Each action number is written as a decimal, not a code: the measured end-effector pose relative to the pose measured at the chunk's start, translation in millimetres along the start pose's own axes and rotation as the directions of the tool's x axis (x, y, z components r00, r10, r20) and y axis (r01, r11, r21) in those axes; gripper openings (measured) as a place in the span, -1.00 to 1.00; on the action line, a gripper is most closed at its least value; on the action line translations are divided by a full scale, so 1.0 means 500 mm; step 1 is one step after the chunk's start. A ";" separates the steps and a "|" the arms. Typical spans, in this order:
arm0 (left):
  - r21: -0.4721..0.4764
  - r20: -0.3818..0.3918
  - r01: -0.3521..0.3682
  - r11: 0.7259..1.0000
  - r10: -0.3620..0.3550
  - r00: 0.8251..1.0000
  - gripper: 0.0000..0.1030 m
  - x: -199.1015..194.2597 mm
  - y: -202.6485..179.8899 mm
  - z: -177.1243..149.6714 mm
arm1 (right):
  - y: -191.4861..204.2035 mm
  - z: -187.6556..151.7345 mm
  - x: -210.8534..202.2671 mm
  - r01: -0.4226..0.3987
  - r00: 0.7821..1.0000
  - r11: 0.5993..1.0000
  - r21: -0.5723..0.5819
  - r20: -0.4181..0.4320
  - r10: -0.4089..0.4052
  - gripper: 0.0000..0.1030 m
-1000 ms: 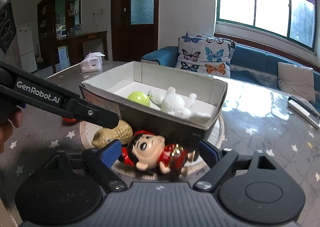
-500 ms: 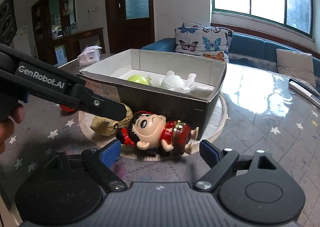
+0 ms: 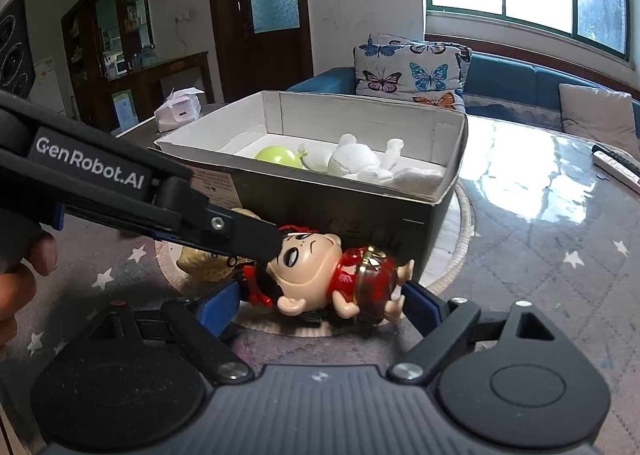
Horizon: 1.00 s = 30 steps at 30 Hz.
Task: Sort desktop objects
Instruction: 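Lower the right tool and grasp the red-dressed doll figure, then lift the doll figure into the shoebox and open the right tool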
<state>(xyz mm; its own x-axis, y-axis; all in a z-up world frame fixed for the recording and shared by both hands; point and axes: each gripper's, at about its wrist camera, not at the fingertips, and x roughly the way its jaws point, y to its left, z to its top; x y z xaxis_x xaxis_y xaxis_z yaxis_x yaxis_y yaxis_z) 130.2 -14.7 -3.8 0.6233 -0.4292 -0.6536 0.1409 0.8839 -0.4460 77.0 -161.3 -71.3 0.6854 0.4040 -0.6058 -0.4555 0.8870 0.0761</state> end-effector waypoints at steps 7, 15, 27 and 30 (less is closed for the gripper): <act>-0.031 -0.029 0.008 0.999 -0.009 1.000 -0.26 0.018 0.010 -0.001 | 0.014 0.001 0.016 0.019 1.000 1.000 -0.001 0.002 -0.019 0.87; -0.043 -0.047 0.009 0.999 -0.011 0.999 -0.23 0.032 0.012 -0.002 | 0.022 0.002 0.028 0.052 0.999 0.999 -0.008 0.000 -0.052 0.94; -0.037 -0.057 0.021 0.999 -0.023 0.998 -0.21 0.036 0.014 -0.002 | 0.023 -0.004 0.035 0.071 0.997 0.997 -0.030 0.011 -0.071 0.93; -0.053 -0.055 0.026 0.998 -0.029 0.998 -0.20 0.036 0.017 -0.001 | 0.023 -0.005 0.034 0.068 0.998 0.997 -0.029 0.013 -0.067 0.93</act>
<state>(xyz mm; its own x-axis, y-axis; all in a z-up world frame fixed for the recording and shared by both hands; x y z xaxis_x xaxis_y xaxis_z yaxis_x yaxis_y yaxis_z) 142.4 -14.9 -19.6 0.5755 -0.4641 -0.6734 0.1163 0.8615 -0.4943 82.0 -144.9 -82.6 0.7222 0.3462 -0.5989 -0.4240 0.9056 0.0123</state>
